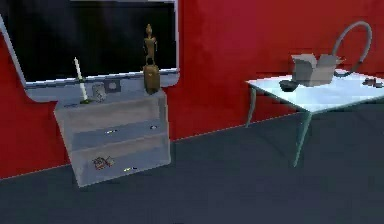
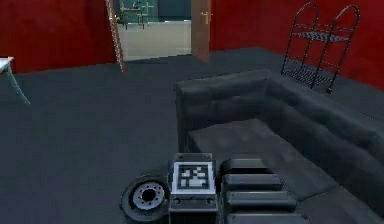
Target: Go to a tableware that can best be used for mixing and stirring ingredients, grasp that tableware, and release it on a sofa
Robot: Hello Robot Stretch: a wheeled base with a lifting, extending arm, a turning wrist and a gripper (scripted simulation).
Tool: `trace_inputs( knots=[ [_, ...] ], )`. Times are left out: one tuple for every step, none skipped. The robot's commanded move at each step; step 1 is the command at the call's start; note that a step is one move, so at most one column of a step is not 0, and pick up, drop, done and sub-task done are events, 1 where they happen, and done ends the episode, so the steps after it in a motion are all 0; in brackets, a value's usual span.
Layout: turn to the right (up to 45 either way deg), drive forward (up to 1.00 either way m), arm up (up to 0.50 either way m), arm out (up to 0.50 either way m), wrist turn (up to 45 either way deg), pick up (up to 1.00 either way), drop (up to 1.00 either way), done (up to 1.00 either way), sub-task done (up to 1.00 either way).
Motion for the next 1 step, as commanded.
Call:
trace_inputs(
  knots=[
    [-45.0,0.0,0.0,0.0,0.0,0.0,0.0,0.0,0.0]
  ],
)
